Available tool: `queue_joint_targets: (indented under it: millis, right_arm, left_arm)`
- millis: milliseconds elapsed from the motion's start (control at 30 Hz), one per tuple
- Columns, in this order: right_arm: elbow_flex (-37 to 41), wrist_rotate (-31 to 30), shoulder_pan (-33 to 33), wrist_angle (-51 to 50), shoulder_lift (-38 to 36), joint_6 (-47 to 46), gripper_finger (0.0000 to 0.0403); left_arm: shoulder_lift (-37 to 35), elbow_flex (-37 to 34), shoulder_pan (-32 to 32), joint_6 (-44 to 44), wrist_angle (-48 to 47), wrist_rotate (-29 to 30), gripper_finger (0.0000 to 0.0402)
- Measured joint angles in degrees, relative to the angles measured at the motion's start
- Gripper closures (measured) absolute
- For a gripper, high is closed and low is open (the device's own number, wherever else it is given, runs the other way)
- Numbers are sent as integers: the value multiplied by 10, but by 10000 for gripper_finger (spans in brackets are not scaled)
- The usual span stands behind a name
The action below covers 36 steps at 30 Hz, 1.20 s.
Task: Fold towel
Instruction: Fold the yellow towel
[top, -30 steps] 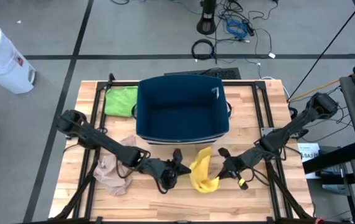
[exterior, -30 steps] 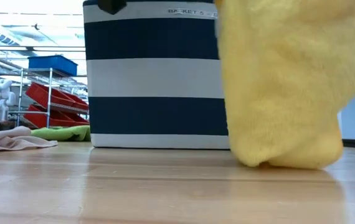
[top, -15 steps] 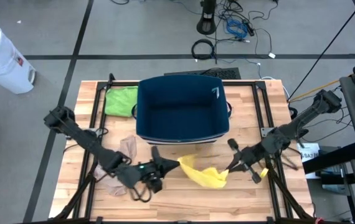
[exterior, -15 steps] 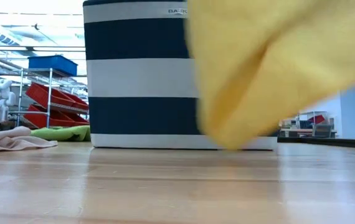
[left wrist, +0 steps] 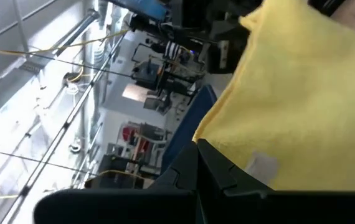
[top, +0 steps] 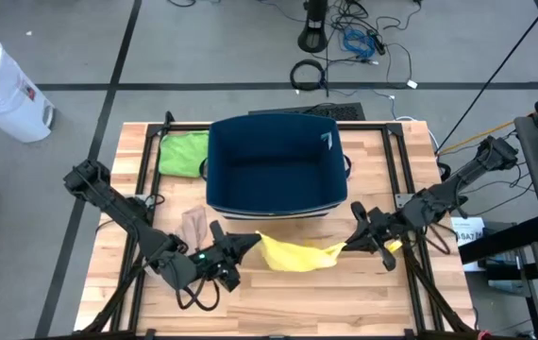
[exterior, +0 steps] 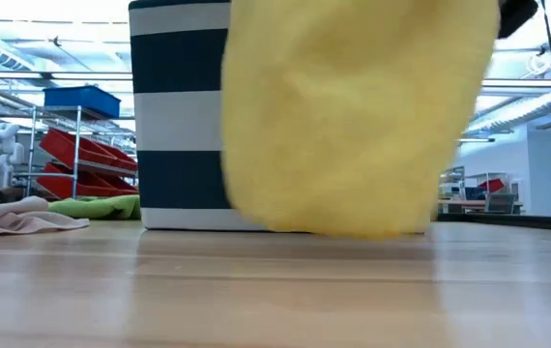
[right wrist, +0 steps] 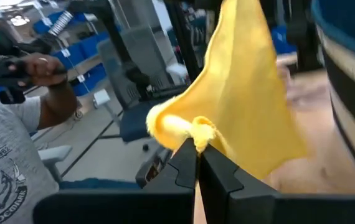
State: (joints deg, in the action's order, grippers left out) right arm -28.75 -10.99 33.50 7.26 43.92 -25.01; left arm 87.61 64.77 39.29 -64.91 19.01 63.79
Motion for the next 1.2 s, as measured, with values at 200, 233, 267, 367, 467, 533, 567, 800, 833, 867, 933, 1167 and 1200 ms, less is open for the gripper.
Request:
queue_joint_targets:
  millis: [200,233,267,367,467,533,567,800,833,867,933,1167,1200]
  right_arm:
    - [0,-32,4,-23,0,-38,403]
    - [0,-37,4,-25,0,-41,403]
    - [0,-39,4,-27,0,-43,403]
    - [0,-52,4,-30,0,-49,403]
    - [0,-82,4,-17,-1,-49,403]
    - [0,-93,4,0,-2,-41,403]
    - [0,-98,4,9,-2,-35,403]
    - [0,-101,7,36,-5,-2,403]
    - [0,-101,7,26,-6,-1,403]
    - [0,-101,7,15,-6,-1,403]
    - [0,-93,7,-9,-6,-3,403]
    - [0,-23,11,-124,8,-12,336]
    - [0,-24,11,-145,12,-15,314]
  left_arm:
    - [0,0,3,-14,0,21,401]
    - [0,0,4,-22,-1,32,401]
    - [0,0,5,-31,-1,44,401]
    - [0,0,11,-41,0,64,401]
    - [0,0,18,-44,-1,69,401]
    - [0,0,21,-44,0,73,401]
    - [0,0,23,-44,0,75,401]
    - [0,0,32,-47,-1,83,401]
    - [0,0,32,-46,-1,83,401]
    - [0,0,33,-44,-1,83,401]
    - [0,0,35,-33,-1,83,401]
    - [2,0,33,116,-84,10,401]
    - [3,0,32,142,-104,4,401]
